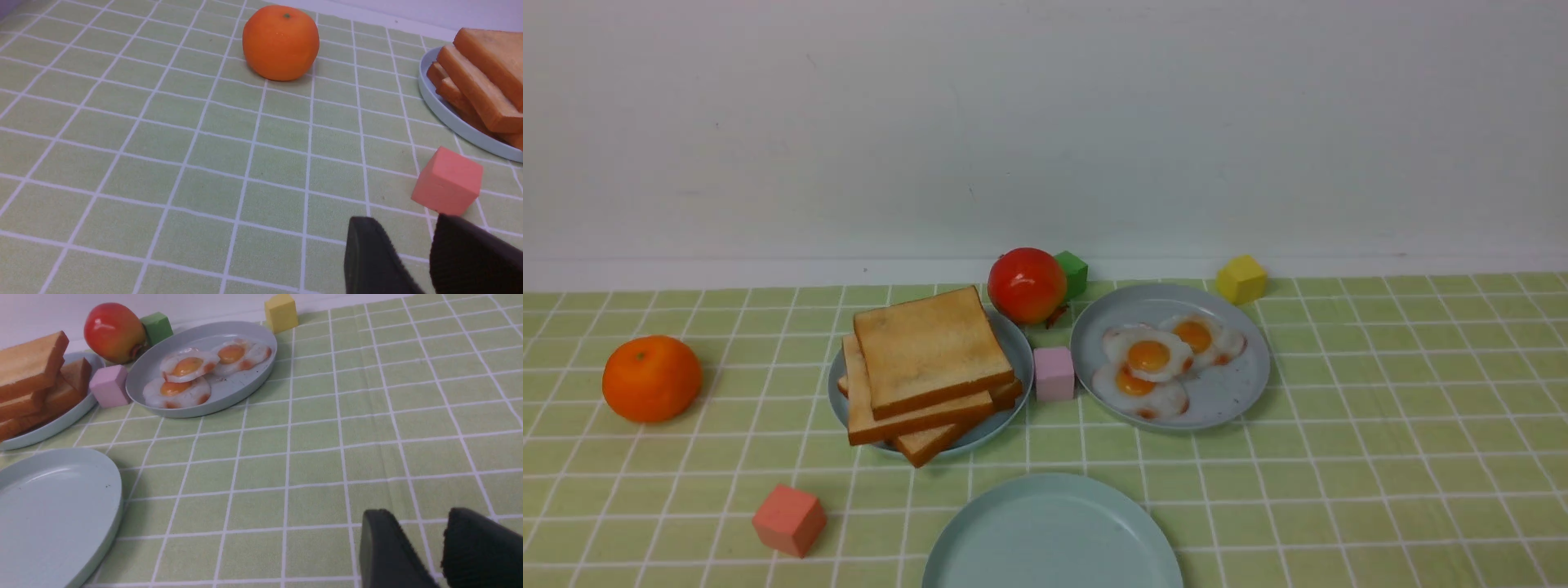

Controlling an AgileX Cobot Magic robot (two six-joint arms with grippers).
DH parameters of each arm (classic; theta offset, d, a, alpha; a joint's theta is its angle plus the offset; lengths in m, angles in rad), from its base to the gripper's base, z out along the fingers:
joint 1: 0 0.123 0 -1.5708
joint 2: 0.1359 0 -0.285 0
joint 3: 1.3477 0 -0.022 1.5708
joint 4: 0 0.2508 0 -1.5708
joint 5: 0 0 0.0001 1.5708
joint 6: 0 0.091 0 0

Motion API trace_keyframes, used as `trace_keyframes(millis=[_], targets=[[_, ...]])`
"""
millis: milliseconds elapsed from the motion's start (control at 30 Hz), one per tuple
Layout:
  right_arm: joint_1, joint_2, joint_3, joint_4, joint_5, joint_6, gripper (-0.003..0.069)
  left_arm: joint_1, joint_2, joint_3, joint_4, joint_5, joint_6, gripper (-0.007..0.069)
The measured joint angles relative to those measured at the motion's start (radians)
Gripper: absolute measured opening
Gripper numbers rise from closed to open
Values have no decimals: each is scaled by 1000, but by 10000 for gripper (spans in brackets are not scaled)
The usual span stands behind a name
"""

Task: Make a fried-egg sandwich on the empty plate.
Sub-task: Use the left arm to grab a slice of bread

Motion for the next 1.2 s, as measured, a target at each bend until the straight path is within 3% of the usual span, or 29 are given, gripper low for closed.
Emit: trace_keyframes(millis=[1067, 1200], targets=[[0, 0, 0, 0, -1, 0, 241, -62, 0, 0, 0, 0, 0, 239], [0, 0, 9, -11, -71, 0, 241, -62, 0, 0, 12, -5, 5, 239]])
